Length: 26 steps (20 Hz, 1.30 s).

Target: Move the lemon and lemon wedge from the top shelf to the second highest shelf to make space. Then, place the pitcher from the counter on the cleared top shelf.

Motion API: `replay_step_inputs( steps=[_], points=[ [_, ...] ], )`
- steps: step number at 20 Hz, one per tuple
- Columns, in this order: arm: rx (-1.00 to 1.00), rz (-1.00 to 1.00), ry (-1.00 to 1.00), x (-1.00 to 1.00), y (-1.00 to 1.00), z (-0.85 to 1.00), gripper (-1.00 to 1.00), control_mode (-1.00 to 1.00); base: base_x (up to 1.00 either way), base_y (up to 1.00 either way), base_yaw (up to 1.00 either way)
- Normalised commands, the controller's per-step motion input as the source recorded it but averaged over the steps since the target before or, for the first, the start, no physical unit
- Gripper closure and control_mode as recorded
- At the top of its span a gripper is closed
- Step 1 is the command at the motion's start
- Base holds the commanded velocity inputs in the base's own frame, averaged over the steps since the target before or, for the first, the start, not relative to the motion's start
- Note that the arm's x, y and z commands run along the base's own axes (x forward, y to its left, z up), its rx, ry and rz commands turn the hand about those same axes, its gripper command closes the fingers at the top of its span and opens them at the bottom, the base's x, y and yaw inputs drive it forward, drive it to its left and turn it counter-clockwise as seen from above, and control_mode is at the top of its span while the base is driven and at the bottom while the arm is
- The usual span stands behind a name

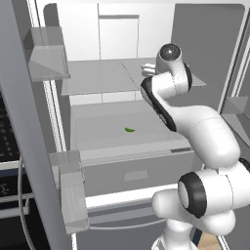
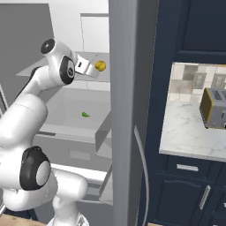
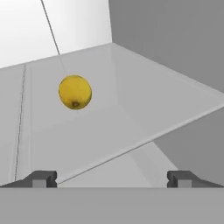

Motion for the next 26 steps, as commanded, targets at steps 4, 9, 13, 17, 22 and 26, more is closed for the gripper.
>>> replay_step_inputs(
  steps=[4,9,13,17,22,26],
  points=[
    [0.0,0.0,0.0,0.48,-0.09,0.0,-1.0,-1.0,0.0,0.0,0.0],
    [0.0,0.0,0.0,0.48,-0.18,0.0,-1.0,-1.0,0.0,0.0,0.0],
    [0.0,0.0,0.0,0.46,-0.09,-0.01,-1.0,-1.0,0.0,0.0,0.0],
    [0.0,0.0,0.0,0.39,0.0,-0.09,-1.0,-1.0,0.0,0.0,0.0],
    [-0.02,0.0,0.0,0.32,0.0,-0.19,-1.0,-1.0,0.0,0.0,0.0],
    [-0.02,0.0,0.0,0.33,0.0,-0.24,-1.0,-1.0,0.0,0.0,0.0]
  ],
)
